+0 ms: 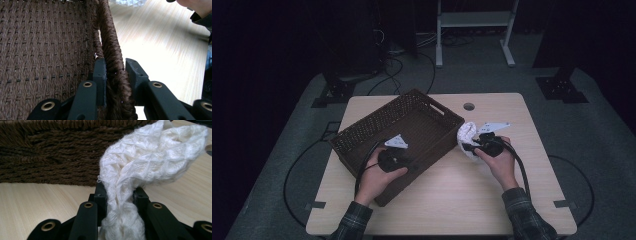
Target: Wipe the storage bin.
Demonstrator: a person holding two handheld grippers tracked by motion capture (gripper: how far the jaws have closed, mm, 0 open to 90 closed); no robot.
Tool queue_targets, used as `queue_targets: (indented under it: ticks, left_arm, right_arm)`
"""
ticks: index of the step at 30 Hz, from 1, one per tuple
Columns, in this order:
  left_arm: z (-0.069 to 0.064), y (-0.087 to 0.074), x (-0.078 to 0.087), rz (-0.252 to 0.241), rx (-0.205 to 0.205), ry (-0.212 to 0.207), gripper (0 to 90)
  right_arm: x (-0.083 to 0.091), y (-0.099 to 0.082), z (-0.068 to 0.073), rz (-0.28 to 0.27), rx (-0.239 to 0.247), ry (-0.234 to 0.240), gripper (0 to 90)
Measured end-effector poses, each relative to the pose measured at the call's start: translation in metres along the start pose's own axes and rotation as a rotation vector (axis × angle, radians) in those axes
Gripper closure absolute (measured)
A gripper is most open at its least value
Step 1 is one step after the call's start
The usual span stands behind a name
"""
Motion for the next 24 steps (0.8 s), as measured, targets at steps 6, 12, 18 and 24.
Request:
queue_targets:
  ticks: [6, 12, 18, 24]
  left_arm:
    - [0.0, 0.0, 0.0, 0.0, 0.001, 0.0, 70.8]
    - [0.0, 0.0, 0.0, 0.001, 0.0, -0.001, 70.7]
    - [0.0, 0.0, 0.0, 0.001, 0.001, -0.003, 70.7]
    - [0.0, 0.0, 0.0, 0.001, 0.002, -0.004, 70.8]
  right_arm:
    - [-0.011, -0.004, 0.001, 0.02, -0.006, 0.015, 71.4]
    - [-0.017, -0.008, 0.0, 0.034, -0.014, 0.02, 71.4]
    - [-0.023, -0.013, -0.001, 0.049, -0.025, 0.024, 71.4]
    - [-0.029, -0.018, -0.002, 0.072, -0.035, 0.024, 71.4]
Point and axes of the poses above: each handheld gripper's, and its own axes: x roughly backward along the jaws, y roughly out of its top, z roughly to its left, the point moved 5 cm from there along -x, roughly forward along the jaws, and after that the axes turned 3 degrees about y, right-handed, at the moved point
